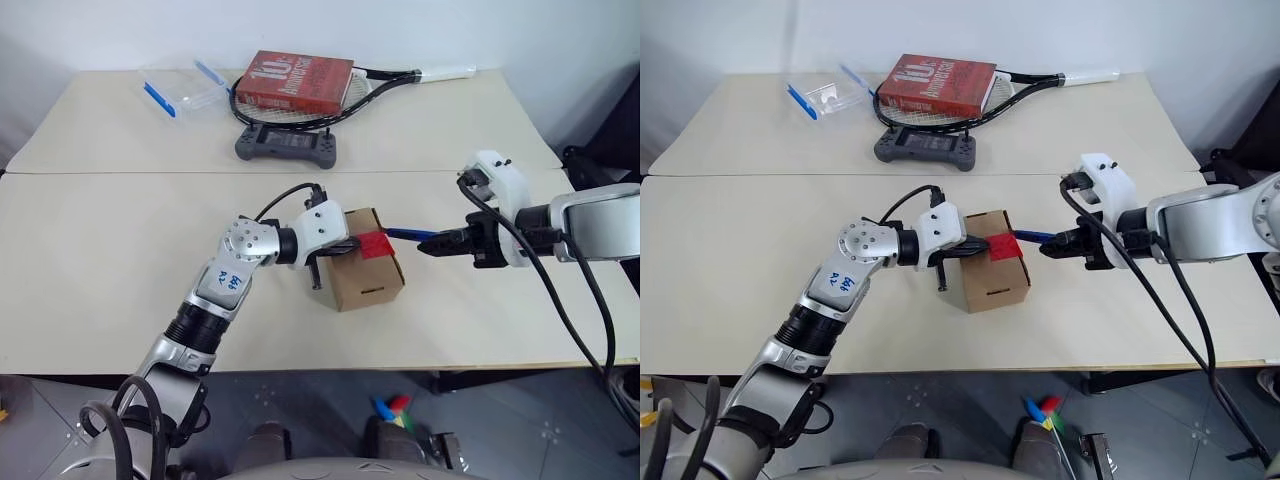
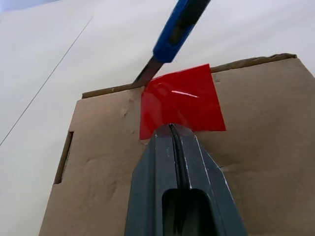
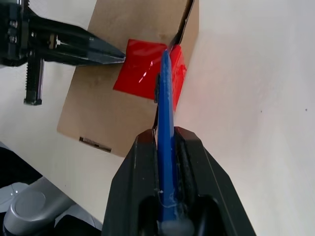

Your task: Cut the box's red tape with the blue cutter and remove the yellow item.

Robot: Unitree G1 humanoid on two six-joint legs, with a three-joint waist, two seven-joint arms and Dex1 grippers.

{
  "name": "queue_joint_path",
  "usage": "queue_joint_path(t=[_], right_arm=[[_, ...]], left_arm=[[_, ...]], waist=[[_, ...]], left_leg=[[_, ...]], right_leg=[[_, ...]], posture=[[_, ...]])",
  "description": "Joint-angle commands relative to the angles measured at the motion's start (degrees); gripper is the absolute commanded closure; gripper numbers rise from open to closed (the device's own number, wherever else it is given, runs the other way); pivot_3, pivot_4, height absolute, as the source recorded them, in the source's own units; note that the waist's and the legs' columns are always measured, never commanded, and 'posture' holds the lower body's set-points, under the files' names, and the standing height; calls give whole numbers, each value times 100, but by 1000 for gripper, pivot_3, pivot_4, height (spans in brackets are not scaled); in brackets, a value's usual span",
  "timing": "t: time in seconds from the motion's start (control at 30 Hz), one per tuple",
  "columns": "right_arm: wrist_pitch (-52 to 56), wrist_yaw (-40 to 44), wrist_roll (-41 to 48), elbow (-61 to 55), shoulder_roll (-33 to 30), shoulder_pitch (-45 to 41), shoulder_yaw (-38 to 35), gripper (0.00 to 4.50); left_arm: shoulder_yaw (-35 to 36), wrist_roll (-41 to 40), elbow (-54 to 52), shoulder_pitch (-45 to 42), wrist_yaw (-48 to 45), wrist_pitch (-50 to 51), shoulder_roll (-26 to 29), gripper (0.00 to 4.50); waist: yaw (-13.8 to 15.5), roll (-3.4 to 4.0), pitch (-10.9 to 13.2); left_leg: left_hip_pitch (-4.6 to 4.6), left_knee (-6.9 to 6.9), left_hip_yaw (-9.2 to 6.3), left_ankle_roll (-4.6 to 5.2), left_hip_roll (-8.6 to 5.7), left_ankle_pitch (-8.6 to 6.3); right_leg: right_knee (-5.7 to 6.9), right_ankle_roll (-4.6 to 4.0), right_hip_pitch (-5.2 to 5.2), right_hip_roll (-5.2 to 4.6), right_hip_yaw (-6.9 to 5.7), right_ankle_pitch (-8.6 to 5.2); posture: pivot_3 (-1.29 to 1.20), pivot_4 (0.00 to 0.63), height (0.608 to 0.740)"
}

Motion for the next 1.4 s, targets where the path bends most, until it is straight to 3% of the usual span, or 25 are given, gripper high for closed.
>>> queue_joint_path(t=[0.03,0.3,0.47,0.77,0.97,1.4], right_arm=[[267,-2,149,243,80,-362,156,4341],[1139,173,149,1492,310,-1512,880,4341],[1525,723,149,2410,509,-2493,1783,4341],[1525,1340,149,2827,506,-3247,2892,4341],[1525,2174,149,3016,456,-3669,3759,4341],[1525,2335,-85,4557,1100,-4053,4036,4341]], left_arm=[[-481,215,235,319,-132,258,-48,4500],[-504,289,312,305,-79,217,-113,4500],[-555,383,350,338,4,140,-152,4500],[-581,419,312,378,45,149,-191,4500],[-620,451,314,391,29,122,-186,4500],[-609,512,232,459,10,159,-265,4500]], waist=[[0,2,-1],[20,5,-4],[54,8,-5],[75,10,-6],[73,10,-7],[58,15,-15]], left_leg=[[0,0,0,0,0,0],[0,0,0,0,0,0],[0,0,-1,1,0,0],[1,1,0,2,0,-2],[0,1,0,1,0,-3],[1,3,1,1,0,-3]], right_leg=[[0,0,0,0,1,0],[-1,0,1,0,0,0],[0,-1,1,-1,0,1],[-1,-1,1,-1,0,1],[-1,-2,1,-1,0,1],[1,-2,1,-1,0,1]], posture=[[0,150,740],[0,150,740],[0,150,740],[0,150,740],[0,150,740],[0,150,740]])
